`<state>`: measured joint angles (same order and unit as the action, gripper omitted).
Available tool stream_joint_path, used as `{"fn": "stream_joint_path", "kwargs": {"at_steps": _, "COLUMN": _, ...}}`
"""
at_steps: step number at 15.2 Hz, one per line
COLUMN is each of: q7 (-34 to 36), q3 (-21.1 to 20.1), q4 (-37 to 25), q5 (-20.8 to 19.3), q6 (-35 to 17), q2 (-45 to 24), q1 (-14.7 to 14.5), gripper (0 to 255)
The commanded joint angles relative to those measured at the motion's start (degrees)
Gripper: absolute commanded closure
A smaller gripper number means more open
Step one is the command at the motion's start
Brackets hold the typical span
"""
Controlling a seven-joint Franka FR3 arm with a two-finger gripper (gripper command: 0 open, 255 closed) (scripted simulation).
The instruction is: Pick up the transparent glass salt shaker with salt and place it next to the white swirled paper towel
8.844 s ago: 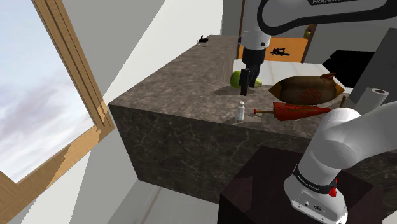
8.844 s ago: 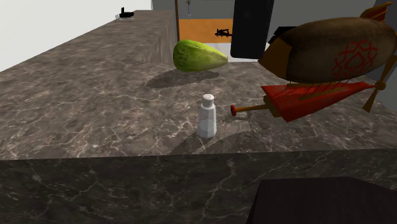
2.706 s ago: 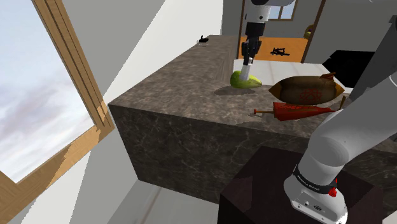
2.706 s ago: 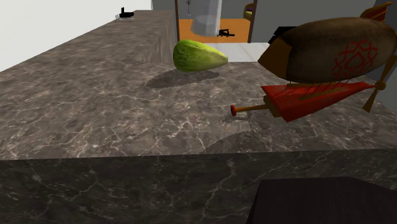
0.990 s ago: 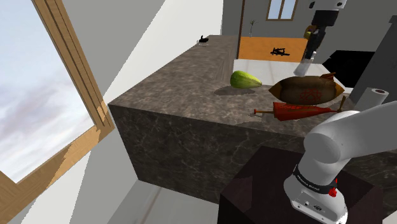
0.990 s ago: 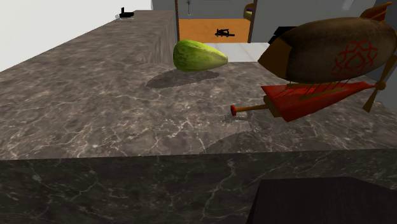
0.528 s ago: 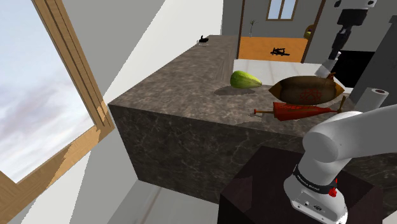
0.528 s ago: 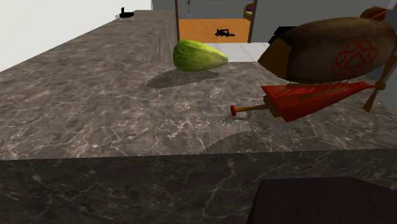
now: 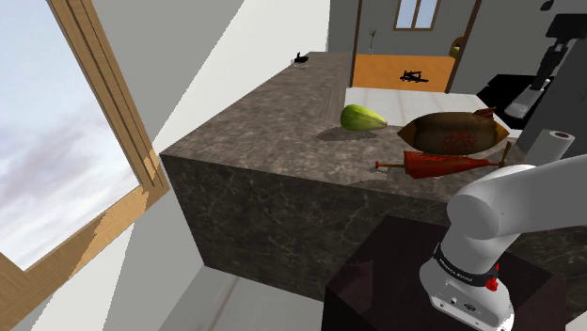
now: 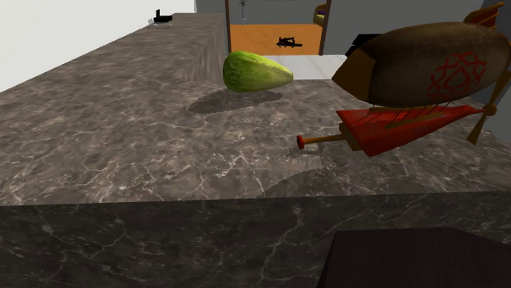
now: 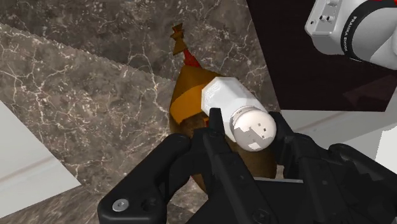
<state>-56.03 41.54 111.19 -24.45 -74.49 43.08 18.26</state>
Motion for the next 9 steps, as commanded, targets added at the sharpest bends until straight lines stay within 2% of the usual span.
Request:
{"fn": "stream_joint_path", "kwargs": {"at_steps": 1, "q7": -2.9, "q3": 2.4, "q4": -1.7, "q5": -1.5, "q6": 0.4, "q2": -0.2, "q1": 0.0, "gripper": 255}}
{"fn": "stream_joint_path", "kwargs": {"at_steps": 5, "q7": -8.9, "q3": 8.2, "q4": -6.4, "q5": -4.1, "q6": 0.9, "q2": -1.8, "q1": -1.2, "gripper": 255}}
{"fn": "stream_joint_path", "kwargs": {"at_steps": 9, "q7": -15.1, "q3": 15.1, "q4": -12.2, "q5": -6.1, "q6": 1.3, "q2": -3.9, "q1": -3.7, "gripper": 255}}
